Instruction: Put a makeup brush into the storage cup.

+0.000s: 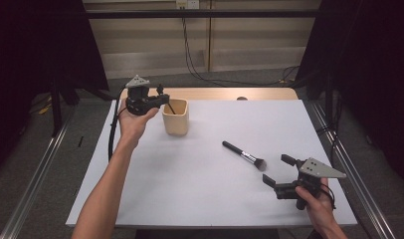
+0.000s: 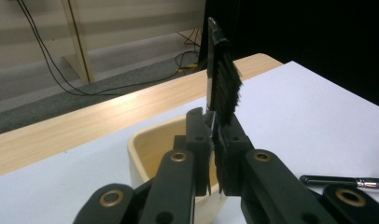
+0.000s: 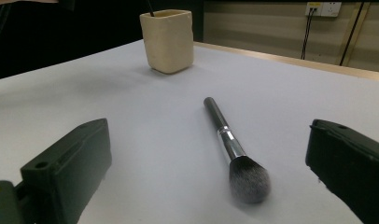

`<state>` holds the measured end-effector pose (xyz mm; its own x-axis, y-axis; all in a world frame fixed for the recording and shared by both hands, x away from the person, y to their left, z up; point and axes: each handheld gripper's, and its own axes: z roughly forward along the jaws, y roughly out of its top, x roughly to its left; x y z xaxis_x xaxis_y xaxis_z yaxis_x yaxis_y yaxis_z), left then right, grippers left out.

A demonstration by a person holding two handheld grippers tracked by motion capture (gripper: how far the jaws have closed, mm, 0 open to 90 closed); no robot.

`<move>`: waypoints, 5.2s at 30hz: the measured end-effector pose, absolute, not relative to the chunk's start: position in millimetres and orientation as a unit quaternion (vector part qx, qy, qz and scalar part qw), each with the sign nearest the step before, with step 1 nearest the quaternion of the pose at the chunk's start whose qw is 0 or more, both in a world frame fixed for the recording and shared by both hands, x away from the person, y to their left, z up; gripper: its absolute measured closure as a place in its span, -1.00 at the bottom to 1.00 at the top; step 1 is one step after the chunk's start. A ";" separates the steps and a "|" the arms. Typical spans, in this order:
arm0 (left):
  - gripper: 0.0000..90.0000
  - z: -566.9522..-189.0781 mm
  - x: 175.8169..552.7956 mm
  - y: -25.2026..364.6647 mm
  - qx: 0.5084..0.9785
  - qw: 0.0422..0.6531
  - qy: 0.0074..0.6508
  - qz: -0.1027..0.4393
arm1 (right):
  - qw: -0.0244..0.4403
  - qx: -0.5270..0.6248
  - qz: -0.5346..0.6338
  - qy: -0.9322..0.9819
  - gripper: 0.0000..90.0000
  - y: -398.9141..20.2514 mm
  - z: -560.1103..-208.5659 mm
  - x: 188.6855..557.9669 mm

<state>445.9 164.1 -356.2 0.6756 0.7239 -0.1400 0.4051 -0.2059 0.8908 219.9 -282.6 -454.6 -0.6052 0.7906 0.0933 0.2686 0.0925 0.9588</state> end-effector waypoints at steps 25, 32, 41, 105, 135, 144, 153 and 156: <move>0.89 -381.1 445.8 156.2 0.770 0.490 0.381 0.145 | 0.231 0.373 0.557 0.705 -1.00 -282.7 -454.9 219.9; 0.78 -385.9 445.8 154.8 0.773 0.480 0.386 0.149 | 0.231 0.373 0.557 0.705 -1.00 -282.8 -455.4 220.3; 0.36 -389.0 445.4 157.9 0.771 0.478 0.390 0.159 | 0.229 0.374 0.558 0.704 -1.00 -283.1 -455.7 220.0; -0.89 -405.5 350.7 228.4 0.715 0.539 0.384 0.224 | 0.230 0.376 0.555 0.706 -1.00 -282.6 -456.7 224.4; -0.90 -416.5 275.4 250.8 0.711 0.531 0.390 0.246 | 0.230 0.382 0.554 0.703 -1.00 -283.5 -456.8 221.4; -0.91 -427.9 252.0 254.3 0.717 0.521 0.390 0.248 | 0.231 0.384 0.552 0.703 -1.00 -284.7 -456.0 218.2; -0.92 -439.7 237.5 268.7 0.718 0.512 0.400 0.250 | 0.232 0.388 0.554 0.699 -1.00 -285.6 -455.4 217.5; -0.92 -440.8 234.3 273.1 0.712 0.516 0.401 0.256 | 0.232 0.388 0.555 0.699 -1.00 -285.4 -455.2 217.5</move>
<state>234.3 273.1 -440.8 0.5464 0.8361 -0.0487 0.3068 -0.1457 0.9406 217.5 -285.4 -455.2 -0.5911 0.7997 0.1056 0.2843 0.0841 0.9550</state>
